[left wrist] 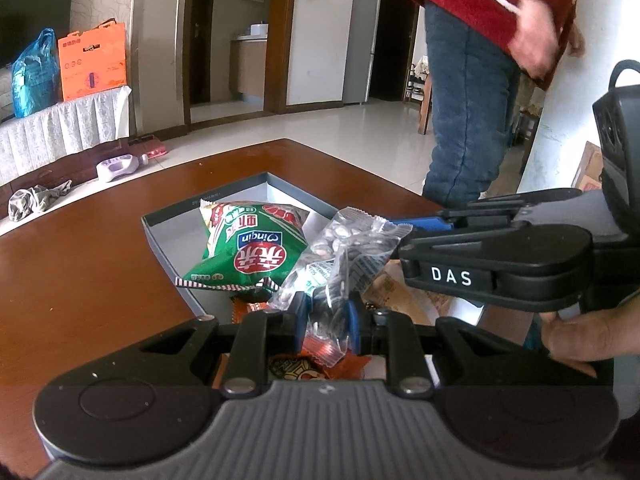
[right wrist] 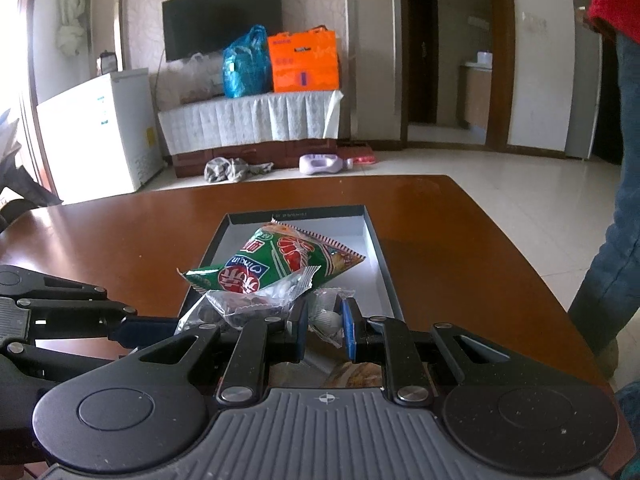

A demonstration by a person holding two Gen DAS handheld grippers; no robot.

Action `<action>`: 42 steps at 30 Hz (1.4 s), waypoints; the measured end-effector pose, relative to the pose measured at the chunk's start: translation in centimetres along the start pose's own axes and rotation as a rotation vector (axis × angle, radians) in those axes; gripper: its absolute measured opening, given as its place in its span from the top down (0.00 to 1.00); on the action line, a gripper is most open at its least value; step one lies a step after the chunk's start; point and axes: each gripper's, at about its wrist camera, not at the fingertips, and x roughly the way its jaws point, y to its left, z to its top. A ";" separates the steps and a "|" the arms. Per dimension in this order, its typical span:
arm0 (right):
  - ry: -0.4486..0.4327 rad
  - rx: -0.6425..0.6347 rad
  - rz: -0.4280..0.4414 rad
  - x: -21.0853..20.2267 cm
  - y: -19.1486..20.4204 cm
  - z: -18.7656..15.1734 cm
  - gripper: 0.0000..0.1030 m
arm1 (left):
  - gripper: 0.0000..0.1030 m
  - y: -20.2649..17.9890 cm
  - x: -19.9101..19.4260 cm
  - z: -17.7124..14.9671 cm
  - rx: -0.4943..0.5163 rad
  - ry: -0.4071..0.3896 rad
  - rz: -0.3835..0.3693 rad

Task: Organize snacks
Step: 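Carry the grey candy bag and white-ball packet over the grey box, then open both grippers to drop the snacks into the grey box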

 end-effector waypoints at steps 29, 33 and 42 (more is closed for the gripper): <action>0.026 -0.009 -0.061 0.2 -0.7 -0.9 0.52 | 0.48 -0.2 1.5 -1.2 0.004 -0.011 0.003; -0.008 0.011 -0.087 -0.4 -1.2 -1.0 0.50 | 0.41 -0.5 1.0 -1.0 0.020 -0.027 0.004; -0.034 0.012 -0.091 -1.1 -1.0 -1.0 0.45 | 0.37 -0.4 -0.1 -0.8 0.028 -0.043 0.019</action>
